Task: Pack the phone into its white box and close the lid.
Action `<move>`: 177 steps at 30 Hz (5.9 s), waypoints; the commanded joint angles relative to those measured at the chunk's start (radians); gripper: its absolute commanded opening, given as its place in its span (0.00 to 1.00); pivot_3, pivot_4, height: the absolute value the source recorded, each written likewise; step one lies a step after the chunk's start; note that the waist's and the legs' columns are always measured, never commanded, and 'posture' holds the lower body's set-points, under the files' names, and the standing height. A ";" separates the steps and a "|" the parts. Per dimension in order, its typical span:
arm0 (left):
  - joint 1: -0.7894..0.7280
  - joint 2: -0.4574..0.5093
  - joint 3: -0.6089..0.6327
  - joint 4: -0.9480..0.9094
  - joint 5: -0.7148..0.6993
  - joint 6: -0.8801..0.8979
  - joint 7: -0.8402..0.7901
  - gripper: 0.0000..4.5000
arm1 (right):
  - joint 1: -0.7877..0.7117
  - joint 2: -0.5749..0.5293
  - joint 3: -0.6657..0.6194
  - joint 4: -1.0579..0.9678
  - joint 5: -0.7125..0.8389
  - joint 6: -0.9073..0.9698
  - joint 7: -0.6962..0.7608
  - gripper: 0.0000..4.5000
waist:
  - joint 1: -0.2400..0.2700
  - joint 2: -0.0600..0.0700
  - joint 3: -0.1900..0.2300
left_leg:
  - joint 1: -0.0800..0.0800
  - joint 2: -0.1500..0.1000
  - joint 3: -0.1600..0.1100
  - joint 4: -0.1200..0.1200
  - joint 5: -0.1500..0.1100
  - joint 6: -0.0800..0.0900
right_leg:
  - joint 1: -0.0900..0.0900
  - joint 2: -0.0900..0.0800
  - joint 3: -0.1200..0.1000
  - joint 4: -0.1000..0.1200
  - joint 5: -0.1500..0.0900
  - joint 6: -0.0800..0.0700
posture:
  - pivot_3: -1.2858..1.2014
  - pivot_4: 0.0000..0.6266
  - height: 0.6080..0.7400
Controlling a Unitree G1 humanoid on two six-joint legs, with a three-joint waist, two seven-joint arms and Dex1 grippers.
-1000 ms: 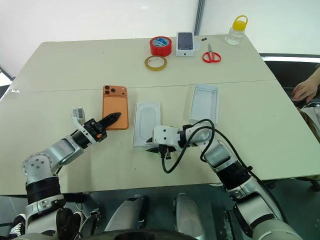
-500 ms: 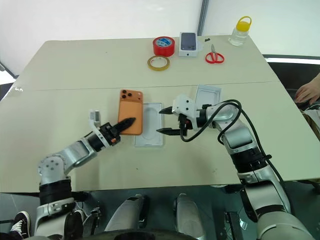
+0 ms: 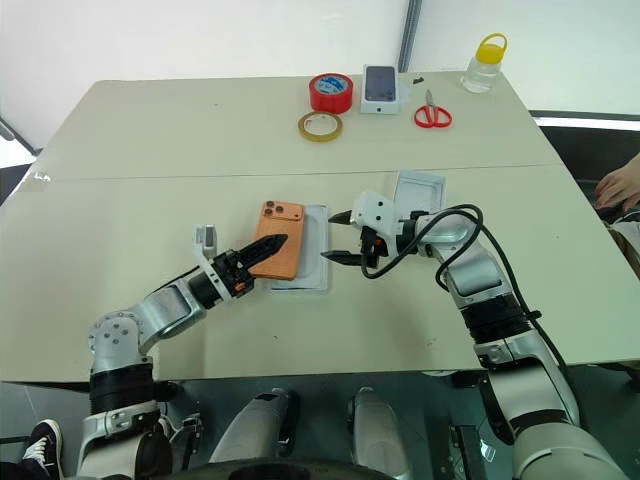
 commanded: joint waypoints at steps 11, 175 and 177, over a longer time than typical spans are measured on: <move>-0.009 0.068 -0.095 -0.081 0.052 -0.010 -0.030 0.99 | -0.027 0.018 -0.010 0.017 -0.010 -0.039 -0.015 0.78 | 0.000 0.000 0.000 | 0.000 0.000 0.000 0.000 0.000 0.000 | 0.000 0.000 0.000 0.000 0.000 0.000 | 0.52 0.24 1.00; -0.214 0.292 -0.370 -0.010 0.953 -0.613 -0.718 1.00 | -0.164 -0.226 -0.243 0.248 -0.020 0.115 -0.064 0.99 | -0.003 0.001 0.001 | -0.001 0.001 0.001 0.003 0.000 0.001 | 0.000 0.001 0.000 0.000 0.000 0.000 | 0.52 0.24 1.00; -0.212 0.333 -0.375 0.008 0.960 -0.652 -0.771 1.00 | -0.161 -0.201 -0.251 0.231 0.004 0.210 -0.092 1.00 | -0.003 0.001 0.001 | -0.001 0.001 0.001 0.003 0.000 0.001 | 0.000 0.001 0.000 0.000 0.000 0.000 | 0.52 0.24 1.00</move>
